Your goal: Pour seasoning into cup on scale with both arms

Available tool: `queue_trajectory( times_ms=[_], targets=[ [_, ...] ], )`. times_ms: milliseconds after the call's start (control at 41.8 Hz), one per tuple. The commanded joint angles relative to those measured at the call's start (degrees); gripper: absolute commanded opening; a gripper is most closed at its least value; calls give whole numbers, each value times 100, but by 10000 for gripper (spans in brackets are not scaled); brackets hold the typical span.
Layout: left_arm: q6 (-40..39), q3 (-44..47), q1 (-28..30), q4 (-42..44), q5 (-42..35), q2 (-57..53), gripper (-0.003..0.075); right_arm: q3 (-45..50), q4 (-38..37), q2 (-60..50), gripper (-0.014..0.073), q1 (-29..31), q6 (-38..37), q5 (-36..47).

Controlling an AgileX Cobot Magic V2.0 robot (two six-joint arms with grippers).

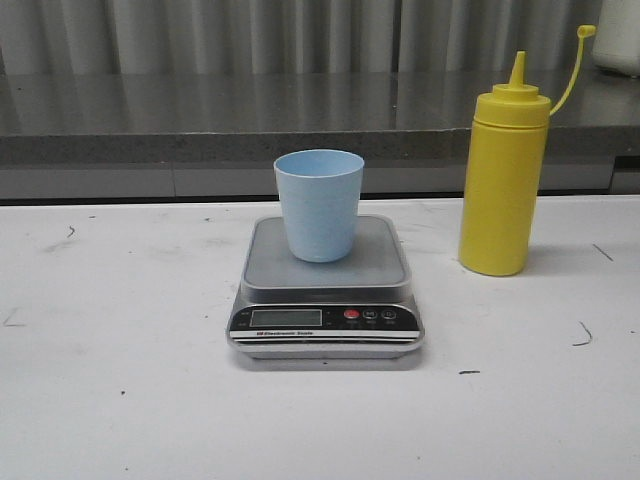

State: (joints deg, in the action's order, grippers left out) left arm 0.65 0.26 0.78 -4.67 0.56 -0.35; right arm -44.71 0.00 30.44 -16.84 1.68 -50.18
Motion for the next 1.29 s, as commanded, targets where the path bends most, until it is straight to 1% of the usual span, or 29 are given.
queue_trajectory(
  times_ms=[0, 72, 167, 263, 382, 502, 574, 741, 1195, 1267],
  targets=[
    [7, 134, 13, -61, -494, -89, -20, 548, -144, -435, -119, 333, 453, 1444],
    [7, 134, 13, -61, -494, -89, -20, 1263, -150, -895, -119, 618, 498, 2475],
    [7, 134, 13, -61, -494, -89, -20, 2248, -139, -1484, -119, 993, 498, 3580],
    [7, 134, 13, -61, -494, -89, -20, 3143, -95, -2122, -119, 1274, 493, 4418],
    [7, 134, 13, -61, -494, -89, -20, 4010, -90, -2834, -119, 1431, 493, 5018],
    [7, 134, 13, -61, -494, -89, -20, 4579, -52, -3207, -119, 1608, 493, 5285],
    [7, 134, 13, -61, -494, -89, -20, 4590, 0, -3194, -119, 1614, 493, 5018],
    [7, 134, 13, -61, -494, -89, -20, 4591, 496, -3200, -119, 1614, 488, 5018],
    [7, 134, 13, -61, -494, -89, -20, 4591, 377, -3194, -119, 1614, 493, 5306],
    [7, 134, 13, -61, -494, -89, -20, 4595, 330, -3194, -119, 1614, 309, 5413]
  ],
)
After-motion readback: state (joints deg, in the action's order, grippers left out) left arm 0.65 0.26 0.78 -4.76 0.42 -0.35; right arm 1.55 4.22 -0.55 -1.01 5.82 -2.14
